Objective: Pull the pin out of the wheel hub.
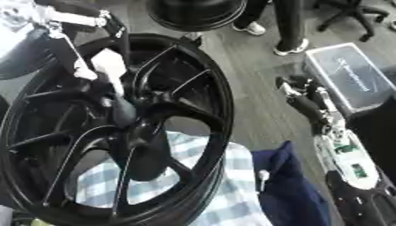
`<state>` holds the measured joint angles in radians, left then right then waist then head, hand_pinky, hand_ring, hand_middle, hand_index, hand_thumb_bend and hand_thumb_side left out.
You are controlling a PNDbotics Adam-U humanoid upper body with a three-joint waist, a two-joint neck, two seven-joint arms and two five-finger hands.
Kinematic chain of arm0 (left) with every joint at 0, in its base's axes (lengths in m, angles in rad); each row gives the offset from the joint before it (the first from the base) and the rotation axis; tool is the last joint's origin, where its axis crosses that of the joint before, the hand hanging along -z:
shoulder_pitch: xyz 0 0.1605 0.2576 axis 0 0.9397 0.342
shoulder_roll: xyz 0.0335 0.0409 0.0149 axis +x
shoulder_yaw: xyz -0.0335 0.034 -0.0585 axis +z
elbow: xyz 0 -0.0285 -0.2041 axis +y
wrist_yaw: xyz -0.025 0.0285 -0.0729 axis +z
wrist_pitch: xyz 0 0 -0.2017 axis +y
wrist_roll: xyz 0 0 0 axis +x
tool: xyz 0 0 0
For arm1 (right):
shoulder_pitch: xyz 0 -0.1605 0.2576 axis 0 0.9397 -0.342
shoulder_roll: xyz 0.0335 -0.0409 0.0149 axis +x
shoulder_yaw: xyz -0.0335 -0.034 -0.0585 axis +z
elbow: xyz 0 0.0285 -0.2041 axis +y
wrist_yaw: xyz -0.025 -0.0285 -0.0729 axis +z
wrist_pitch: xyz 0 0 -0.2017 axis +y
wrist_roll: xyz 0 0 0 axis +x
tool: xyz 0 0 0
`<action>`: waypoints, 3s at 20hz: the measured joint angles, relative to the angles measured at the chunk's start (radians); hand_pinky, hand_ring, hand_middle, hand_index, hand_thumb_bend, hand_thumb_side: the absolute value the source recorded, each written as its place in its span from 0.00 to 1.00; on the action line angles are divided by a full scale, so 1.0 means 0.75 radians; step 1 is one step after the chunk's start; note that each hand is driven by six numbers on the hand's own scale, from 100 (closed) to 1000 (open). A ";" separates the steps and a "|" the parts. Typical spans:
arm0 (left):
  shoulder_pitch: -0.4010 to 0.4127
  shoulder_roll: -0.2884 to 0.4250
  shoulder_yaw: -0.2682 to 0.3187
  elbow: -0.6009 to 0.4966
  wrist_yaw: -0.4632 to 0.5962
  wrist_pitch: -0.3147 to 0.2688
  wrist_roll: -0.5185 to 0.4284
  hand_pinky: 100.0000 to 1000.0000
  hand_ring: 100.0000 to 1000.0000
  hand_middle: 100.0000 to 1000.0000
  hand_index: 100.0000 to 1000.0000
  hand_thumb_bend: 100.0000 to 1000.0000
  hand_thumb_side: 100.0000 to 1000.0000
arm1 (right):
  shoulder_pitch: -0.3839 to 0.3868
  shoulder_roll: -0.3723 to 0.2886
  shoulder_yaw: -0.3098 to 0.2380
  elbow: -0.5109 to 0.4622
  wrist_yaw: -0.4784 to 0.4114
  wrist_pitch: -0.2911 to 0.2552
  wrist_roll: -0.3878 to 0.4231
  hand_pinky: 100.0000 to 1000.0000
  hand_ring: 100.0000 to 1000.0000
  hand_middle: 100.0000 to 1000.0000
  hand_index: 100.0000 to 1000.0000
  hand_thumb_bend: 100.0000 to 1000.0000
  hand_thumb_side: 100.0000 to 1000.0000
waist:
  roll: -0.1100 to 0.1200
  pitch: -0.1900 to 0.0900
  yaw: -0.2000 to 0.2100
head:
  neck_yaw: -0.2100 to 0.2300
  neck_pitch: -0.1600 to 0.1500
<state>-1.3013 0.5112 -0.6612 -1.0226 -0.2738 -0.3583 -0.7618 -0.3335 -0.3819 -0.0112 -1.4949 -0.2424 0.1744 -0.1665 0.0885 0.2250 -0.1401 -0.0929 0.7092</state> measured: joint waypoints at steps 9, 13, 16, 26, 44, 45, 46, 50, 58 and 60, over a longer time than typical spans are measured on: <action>0.000 0.006 0.041 0.045 -0.060 -0.012 0.012 0.83 0.74 0.62 0.63 0.27 0.00 | 0.000 0.001 0.000 0.007 0.000 -0.004 0.005 0.84 0.75 0.68 0.77 0.25 0.31 | 0.000 0.000 0.002 | 0.005 0.000; -0.001 0.004 0.041 0.049 -0.051 -0.011 0.011 0.82 0.72 0.59 0.55 0.24 0.00 | 0.001 0.001 0.000 0.007 0.000 -0.004 0.005 0.84 0.75 0.69 0.77 0.25 0.31 | 0.000 0.000 0.001 | 0.005 0.000; -0.001 0.004 0.040 0.049 -0.041 -0.005 0.005 0.80 0.69 0.55 0.43 0.20 0.00 | 0.001 0.001 0.000 0.007 0.000 -0.004 0.005 0.84 0.75 0.69 0.77 0.25 0.31 | 0.000 0.000 0.001 | 0.005 0.000; -0.003 0.001 0.056 0.048 -0.043 0.014 -0.014 0.78 0.65 0.51 0.31 0.12 0.00 | 0.001 0.001 0.000 0.008 0.000 -0.004 0.006 0.84 0.75 0.69 0.78 0.25 0.31 | 0.000 0.000 0.000 | 0.005 0.000; -0.059 0.055 0.263 -0.063 0.023 0.072 -0.072 0.77 0.64 0.49 0.29 0.10 0.00 | 0.010 0.010 -0.001 0.010 0.000 -0.002 0.010 0.84 0.75 0.69 0.78 0.25 0.31 | -0.003 0.000 0.016 | 0.004 0.004; -0.057 0.075 0.283 -0.082 0.035 0.079 -0.079 0.77 0.63 0.49 0.29 0.10 0.00 | 0.011 0.010 -0.001 0.011 0.000 -0.002 0.009 0.84 0.75 0.69 0.78 0.25 0.31 | -0.003 0.000 0.019 | 0.002 0.006; -0.051 0.098 0.303 -0.100 0.046 0.085 -0.085 0.77 0.64 0.49 0.29 0.11 0.00 | 0.012 0.010 -0.002 0.011 0.000 -0.003 0.008 0.84 0.75 0.69 0.78 0.25 0.31 | -0.003 -0.001 0.023 | 0.000 0.009; 0.025 0.215 0.382 -0.179 0.084 0.109 -0.109 0.77 0.63 0.49 0.30 0.12 0.00 | 0.012 0.006 -0.017 0.011 0.000 -0.008 0.001 0.84 0.75 0.69 0.78 0.25 0.31 | -0.004 -0.001 0.046 | -0.013 0.014; 0.327 0.518 0.596 -0.384 0.212 0.156 -0.156 0.77 0.62 0.48 0.29 0.13 0.00 | 0.024 -0.027 -0.046 0.011 -0.009 -0.014 -0.027 0.84 0.75 0.69 0.78 0.25 0.30 | -0.016 -0.007 0.104 | -0.037 0.025; 0.437 0.591 0.666 -0.423 0.246 0.171 -0.167 0.77 0.62 0.48 0.29 0.12 0.00 | 0.024 -0.032 -0.051 0.011 -0.011 -0.016 -0.032 0.84 0.75 0.69 0.78 0.25 0.30 | -0.017 -0.009 0.117 | -0.041 0.025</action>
<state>-0.9738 0.9547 -0.1614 -1.3395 -0.0889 -0.2301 -0.8869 -0.3153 -0.4057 -0.0495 -1.4867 -0.2505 0.1625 -0.1905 0.0759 0.2183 -0.0523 -0.1238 0.7276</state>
